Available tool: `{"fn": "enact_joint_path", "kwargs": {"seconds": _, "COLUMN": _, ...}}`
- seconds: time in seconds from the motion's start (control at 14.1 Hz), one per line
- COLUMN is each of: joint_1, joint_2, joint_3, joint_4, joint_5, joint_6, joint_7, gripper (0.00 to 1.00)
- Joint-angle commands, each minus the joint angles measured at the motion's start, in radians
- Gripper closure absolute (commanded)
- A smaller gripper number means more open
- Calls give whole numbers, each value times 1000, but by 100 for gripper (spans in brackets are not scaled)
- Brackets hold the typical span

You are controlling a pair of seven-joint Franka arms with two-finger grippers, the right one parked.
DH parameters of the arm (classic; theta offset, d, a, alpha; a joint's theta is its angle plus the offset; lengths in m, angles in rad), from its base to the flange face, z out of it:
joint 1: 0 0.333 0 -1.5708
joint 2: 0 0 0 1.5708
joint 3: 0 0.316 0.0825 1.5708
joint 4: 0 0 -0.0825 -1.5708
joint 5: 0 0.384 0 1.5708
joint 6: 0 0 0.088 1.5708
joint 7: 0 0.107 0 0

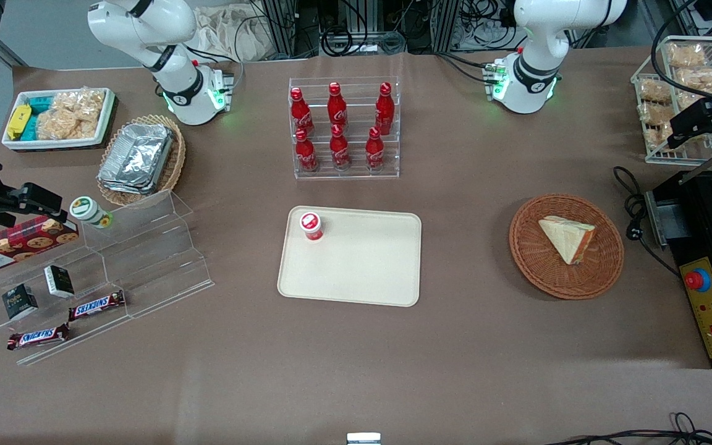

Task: Place sandwich from basket to tray
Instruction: 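Move the left gripper over the wicker basket toward the sandwich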

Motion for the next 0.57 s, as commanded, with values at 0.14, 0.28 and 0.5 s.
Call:
{"fn": "enact_joint_path", "kwargs": {"seconds": 0.14, "joint_1": 2, "joint_2": -7, "joint_3": 1, "joint_4": 2, "joint_5": -12, "joint_6": 3, "joint_7": 22, "gripper": 0}}
{"fn": "enact_joint_path", "kwargs": {"seconds": 0.28, "joint_1": 0, "joint_2": 25, "joint_3": 0, "joint_4": 19, "joint_5": 5, "joint_6": 0, "joint_7": 25, "gripper": 0}}
{"fn": "enact_joint_path", "kwargs": {"seconds": 0.5, "joint_1": 5, "joint_2": 47, "joint_3": 1, "joint_4": -13, "joint_5": 6, "joint_6": 27, "joint_7": -3, "gripper": 0}}
